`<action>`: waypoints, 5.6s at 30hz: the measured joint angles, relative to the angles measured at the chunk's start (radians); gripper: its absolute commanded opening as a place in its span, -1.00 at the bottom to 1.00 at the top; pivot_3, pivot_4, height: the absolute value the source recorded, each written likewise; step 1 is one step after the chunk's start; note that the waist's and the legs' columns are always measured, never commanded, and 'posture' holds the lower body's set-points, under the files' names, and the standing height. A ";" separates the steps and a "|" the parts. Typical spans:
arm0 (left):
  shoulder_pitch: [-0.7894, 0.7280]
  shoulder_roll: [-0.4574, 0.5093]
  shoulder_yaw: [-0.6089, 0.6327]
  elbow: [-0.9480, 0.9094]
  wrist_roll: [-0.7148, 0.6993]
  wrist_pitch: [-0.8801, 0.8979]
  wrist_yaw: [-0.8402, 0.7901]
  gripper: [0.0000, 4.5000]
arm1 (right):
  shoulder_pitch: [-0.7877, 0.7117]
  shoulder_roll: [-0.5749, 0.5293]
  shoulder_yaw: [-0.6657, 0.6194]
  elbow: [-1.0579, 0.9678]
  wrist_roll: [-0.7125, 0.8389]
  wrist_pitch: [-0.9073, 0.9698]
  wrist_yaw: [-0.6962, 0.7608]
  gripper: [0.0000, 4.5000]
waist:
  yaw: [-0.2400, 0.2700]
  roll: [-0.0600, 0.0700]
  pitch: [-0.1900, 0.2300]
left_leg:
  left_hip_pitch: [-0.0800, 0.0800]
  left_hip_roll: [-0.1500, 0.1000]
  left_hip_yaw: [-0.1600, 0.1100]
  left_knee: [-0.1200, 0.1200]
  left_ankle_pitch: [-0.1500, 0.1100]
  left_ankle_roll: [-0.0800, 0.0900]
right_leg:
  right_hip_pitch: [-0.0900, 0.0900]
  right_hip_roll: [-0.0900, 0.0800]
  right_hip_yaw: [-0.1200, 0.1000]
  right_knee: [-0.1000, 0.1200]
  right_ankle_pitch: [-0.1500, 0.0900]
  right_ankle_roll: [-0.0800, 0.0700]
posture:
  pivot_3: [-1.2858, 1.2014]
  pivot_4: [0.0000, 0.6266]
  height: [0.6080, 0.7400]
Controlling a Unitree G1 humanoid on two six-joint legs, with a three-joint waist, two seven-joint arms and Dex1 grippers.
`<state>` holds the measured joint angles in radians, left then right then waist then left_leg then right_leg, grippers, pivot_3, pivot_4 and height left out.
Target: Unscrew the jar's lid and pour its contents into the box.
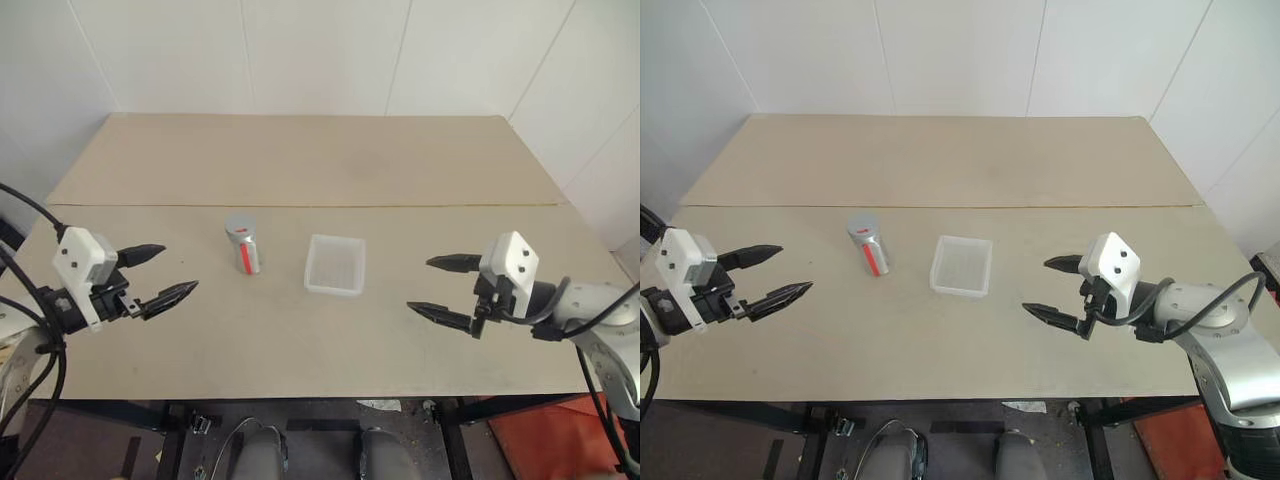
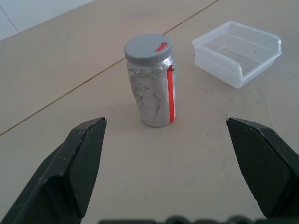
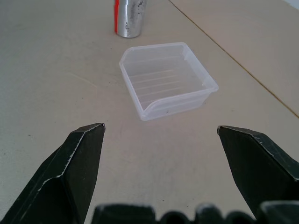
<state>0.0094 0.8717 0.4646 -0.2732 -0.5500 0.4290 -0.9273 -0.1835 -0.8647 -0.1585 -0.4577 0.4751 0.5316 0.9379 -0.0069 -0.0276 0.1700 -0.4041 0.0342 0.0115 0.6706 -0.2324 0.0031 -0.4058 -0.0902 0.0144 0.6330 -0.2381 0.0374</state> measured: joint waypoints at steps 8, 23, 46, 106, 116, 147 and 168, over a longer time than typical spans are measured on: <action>-0.003 -0.046 -0.005 -0.028 -0.002 -0.004 0.049 0.98 | -0.009 0.000 0.000 0.030 -0.008 -0.009 0.020 1.00 | -0.002 0.000 0.000 | 0.000 0.000 0.000 0.000 0.000 0.000 | 0.000 0.000 0.000 0.000 0.000 0.000 | 0.03 -0.52 1.00; 0.025 -0.441 -0.280 -0.331 0.177 0.186 0.623 0.98 | -0.095 -0.020 0.007 0.081 -0.019 -0.021 0.058 1.00 | 0.000 0.000 0.000 | 0.000 -0.001 -0.001 0.002 0.000 0.000 | 0.002 0.001 0.000 0.001 0.001 0.000 | 0.03 -0.52 1.00; 0.000 -0.582 -0.341 -0.330 0.278 0.192 0.770 0.98 | -0.086 -0.025 -0.006 0.048 -0.002 0.001 0.029 1.00 | 0.008 -0.001 0.000 | 0.000 -0.001 -0.001 0.002 0.000 0.000 | 0.002 0.000 0.000 0.000 0.001 0.000 | 0.03 -0.52 1.00; -0.296 -0.853 -0.463 0.095 0.546 0.010 1.031 0.98 | -0.051 -0.119 -0.060 0.085 0.059 0.016 0.175 1.00 | 0.019 -0.001 0.000 | -0.002 -0.002 -0.002 0.004 0.000 0.000 | 0.003 0.000 0.000 -0.001 0.001 0.001 | 0.03 -0.52 1.00; -0.367 -0.883 -0.444 0.206 0.561 -0.041 1.067 0.98 | -0.050 -0.124 -0.065 0.083 0.059 0.010 0.178 1.00 | 0.019 -0.001 0.000 | -0.002 -0.002 -0.002 0.004 0.000 0.000 | 0.003 0.000 0.000 -0.001 0.001 0.001 | 0.03 -0.52 1.00; -0.403 -0.891 -0.438 0.293 0.578 -0.167 1.075 -0.13 | -0.033 -0.124 -0.085 0.065 0.060 0.003 0.188 1.00 | 0.019 -0.001 0.000 | -0.002 -0.002 -0.002 0.005 0.000 0.000 | 0.003 0.000 0.000 -0.001 0.002 0.002 | 0.03 -0.52 1.00; -0.671 -0.066 -0.295 0.352 0.017 0.056 -0.221 -0.13 | -0.303 0.117 0.069 0.085 0.088 0.038 0.004 1.00 | 0.002 0.000 0.000 | -0.002 -0.001 -0.002 0.004 0.000 0.000 | 0.001 0.000 -0.001 0.000 0.001 0.002 | 0.03 -0.52 1.00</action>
<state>-0.6619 0.8054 0.1694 0.0786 -0.5335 0.4850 -1.1480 -0.4861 -0.7472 -0.0898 -0.3731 0.5636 0.5692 0.9414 -0.0046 -0.0280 0.1702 -0.4064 0.0330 0.0099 0.6748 -0.2323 0.0031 -0.4045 -0.0899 0.0131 0.6325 -0.2368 0.0390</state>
